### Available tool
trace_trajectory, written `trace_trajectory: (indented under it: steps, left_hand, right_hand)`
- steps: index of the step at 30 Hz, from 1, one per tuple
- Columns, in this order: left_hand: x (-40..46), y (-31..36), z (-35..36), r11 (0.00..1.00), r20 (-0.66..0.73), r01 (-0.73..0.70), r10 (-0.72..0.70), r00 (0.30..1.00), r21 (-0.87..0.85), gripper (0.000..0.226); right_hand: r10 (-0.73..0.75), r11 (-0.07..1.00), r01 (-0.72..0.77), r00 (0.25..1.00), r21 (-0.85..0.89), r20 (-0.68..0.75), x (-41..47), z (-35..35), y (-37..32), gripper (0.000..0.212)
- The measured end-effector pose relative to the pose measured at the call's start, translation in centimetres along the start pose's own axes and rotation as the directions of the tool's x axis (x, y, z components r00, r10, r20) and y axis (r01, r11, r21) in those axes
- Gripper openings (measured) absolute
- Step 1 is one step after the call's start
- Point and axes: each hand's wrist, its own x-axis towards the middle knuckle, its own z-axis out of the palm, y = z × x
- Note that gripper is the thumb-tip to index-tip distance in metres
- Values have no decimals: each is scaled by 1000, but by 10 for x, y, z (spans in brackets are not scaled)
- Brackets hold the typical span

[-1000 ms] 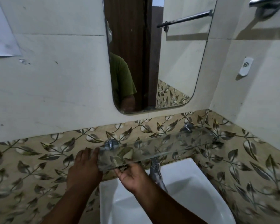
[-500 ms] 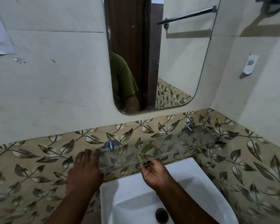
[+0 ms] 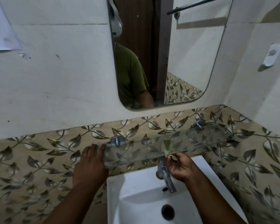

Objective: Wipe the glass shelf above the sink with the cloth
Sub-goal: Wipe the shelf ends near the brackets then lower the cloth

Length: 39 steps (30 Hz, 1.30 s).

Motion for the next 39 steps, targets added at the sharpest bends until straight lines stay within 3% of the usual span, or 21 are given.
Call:
trace_trajectory:
  steps: [1, 3, 5, 8, 12, 14, 16, 20, 24, 27, 30, 33, 35, 37, 39]
  left_hand:
    - [0, 0, 0, 1000, -5, -3, 3, 1000, 0, 90]
    - [0, -1, 1, 1000, -18, -5, 5, 1000, 4, 90]
    - [1, -1, 3, 1000, -20, -2, 2, 1000, 12, 89]
    - [1, -2, 6, 1000, -15, 1, -1, 1000, 11, 89]
    - [0, -1, 3, 1000, -20, 4, -4, 1000, 31, 90]
    - [1, -2, 3, 999, -21, -2, 3, 1000, 47, 89]
    - [1, -2, 3, 999, -15, -9, 10, 1000, 53, 88]
    - [1, 3, 1, 999, -15, 28, -27, 1000, 41, 87]
    - [1, 3, 0, 999, -26, 25, -25, 999, 35, 87]
    - [-2, 7, -2, 998, -19, 59, -58, 998, 26, 90]
    - [-3, 11, -4, 998, -21, 67, -66, 998, 14, 92]
    - [-4, 11, -5, 997, -24, 71, -71, 997, 10, 92]
    - [-5, 11, -5, 997, -35, 72, -72, 997, 7, 92]
    - [-4, 13, -6, 998, -40, 64, -64, 997, 12, 93]
    - [-3, 14, -6, 998, -41, 57, -56, 998, 12, 94]
  right_hand:
    - [32, 999, -31, 998, -20, 51, 0, -2, 2, 13]
    - [66, 997, -61, 992, -48, 107, 1, -17, -4, 45]
    - [81, 993, -97, 972, 65, 220, -1, -40, -22, 68]
    - [53, 985, -91, 968, 148, 245, -6, -65, -56, 79]
    - [41, 994, -63, 975, 94, 219, 2, -52, -73, 56]
    - [28, 996, -48, 970, 79, 240, 14, -39, -71, 67]
    - [91, 993, -108, 953, 43, 288, 17, -37, -70, 74]
    - [279, 957, -288, 887, -30, 368, 0, -70, -86, 53]
    - [157, 970, -220, 893, 106, 421, -24, -111, -106, 44]
    - [49, 996, -72, 930, 49, 363, -44, -124, -93, 62]
    - [88, 996, -75, 949, -55, 304, -52, -129, -66, 67]
    - [83, 996, -73, 978, -57, 190, -42, -130, -40, 37]
    - [6, 990, 4, 997, -141, 71, -30, -136, -31, 16]
    - [-221, 854, 168, 974, -493, -51, -17, -145, -34, 6]
    - [-504, 425, 251, 864, -870, 4, -6, -153, -48, 19]
